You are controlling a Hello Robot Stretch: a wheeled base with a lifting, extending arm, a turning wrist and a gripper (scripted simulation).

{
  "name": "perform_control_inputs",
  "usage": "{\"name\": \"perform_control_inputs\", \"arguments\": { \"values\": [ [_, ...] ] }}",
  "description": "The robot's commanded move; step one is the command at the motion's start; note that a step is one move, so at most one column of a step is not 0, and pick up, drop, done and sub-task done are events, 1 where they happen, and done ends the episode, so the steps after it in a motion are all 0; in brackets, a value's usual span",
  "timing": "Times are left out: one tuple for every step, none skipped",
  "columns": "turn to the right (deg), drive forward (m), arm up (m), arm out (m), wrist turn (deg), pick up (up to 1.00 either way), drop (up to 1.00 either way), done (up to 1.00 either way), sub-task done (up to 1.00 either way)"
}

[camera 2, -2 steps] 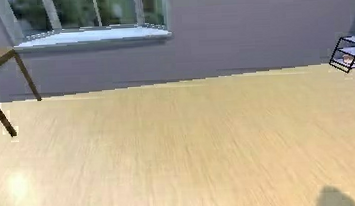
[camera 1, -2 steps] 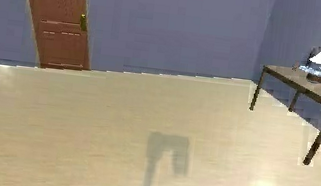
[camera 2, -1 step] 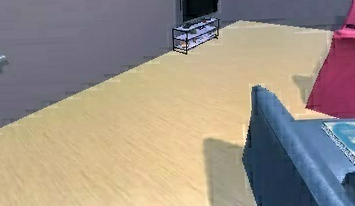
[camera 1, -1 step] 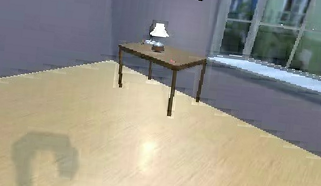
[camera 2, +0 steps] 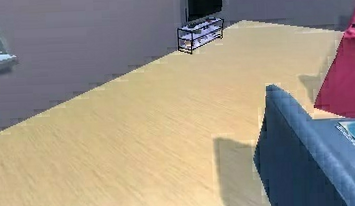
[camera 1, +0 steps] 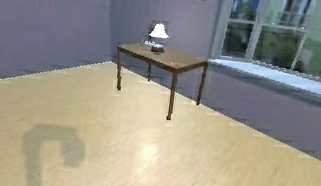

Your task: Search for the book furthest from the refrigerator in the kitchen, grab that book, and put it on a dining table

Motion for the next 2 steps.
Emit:
{"name": "perform_control_inputs", "arguments": {
  "values": [
    [-45.0,0.00,0.00,0.00,0.0,0.00,0.00,0.00,0.00],
    [-42.0,0.00,0.00,0.00,0.0,0.00,0.00,0.00,0.00]
  ]
}}
